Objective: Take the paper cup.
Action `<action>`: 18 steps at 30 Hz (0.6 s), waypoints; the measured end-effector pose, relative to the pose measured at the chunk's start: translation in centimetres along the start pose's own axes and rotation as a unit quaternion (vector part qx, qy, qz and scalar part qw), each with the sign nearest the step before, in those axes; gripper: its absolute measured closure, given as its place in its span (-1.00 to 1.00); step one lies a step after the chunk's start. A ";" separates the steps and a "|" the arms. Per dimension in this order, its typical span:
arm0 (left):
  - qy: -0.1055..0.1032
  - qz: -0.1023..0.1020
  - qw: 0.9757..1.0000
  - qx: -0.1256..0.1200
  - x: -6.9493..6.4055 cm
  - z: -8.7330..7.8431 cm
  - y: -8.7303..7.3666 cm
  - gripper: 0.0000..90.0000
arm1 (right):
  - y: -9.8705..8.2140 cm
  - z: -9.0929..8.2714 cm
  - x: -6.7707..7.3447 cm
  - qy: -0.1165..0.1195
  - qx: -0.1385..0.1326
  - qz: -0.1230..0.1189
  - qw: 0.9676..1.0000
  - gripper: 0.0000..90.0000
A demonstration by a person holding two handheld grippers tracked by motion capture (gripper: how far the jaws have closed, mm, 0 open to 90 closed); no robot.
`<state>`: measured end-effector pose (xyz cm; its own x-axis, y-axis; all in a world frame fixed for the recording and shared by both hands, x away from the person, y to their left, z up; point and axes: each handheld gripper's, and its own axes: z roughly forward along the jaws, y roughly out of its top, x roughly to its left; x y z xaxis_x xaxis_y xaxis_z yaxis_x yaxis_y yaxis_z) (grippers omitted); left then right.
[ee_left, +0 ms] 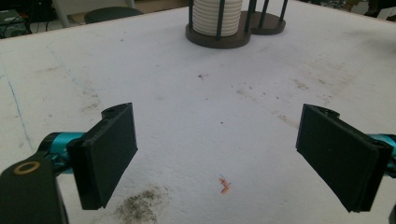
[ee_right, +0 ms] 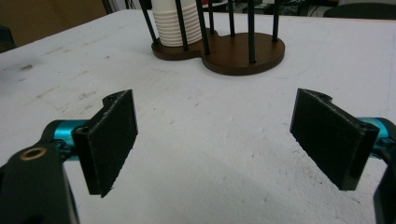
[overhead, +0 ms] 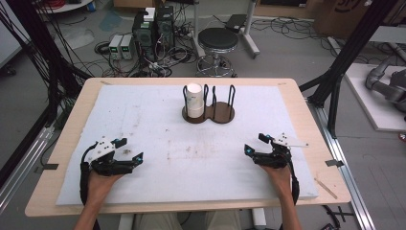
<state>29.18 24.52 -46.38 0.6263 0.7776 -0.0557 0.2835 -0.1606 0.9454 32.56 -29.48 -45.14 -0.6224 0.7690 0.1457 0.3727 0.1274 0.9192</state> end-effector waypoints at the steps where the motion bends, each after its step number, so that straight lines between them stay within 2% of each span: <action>1: -0.001 0.000 1.000 0.000 0.0 0.0 0.0 -0.73 | 0.0 0.0 0.0 0.000 -0.003 -0.004 1.000 -0.66; 6: -0.002 -0.006 1.000 0.000 0.1 0.0 0.0 -0.73 | 0.0 0.0 0.2 -0.002 -0.002 -0.013 1.000 -0.66; 13: 0.000 0.003 1.000 0.000 -0.1 0.0 0.0 -0.73 | 0.0 0.0 0.2 -0.001 0.001 -0.011 1.000 -0.66; 18: 0.000 0.000 1.000 0.002 0.0 0.0 0.0 -0.73 | 0.1 0.1 0.1 0.002 0.004 -0.013 1.000 -0.66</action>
<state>29.18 24.47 -46.38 0.6268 0.7772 -0.0551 0.2854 -0.1632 0.9444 32.58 -29.29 -45.08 -0.6347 0.7630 0.1225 0.3610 0.1526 0.9200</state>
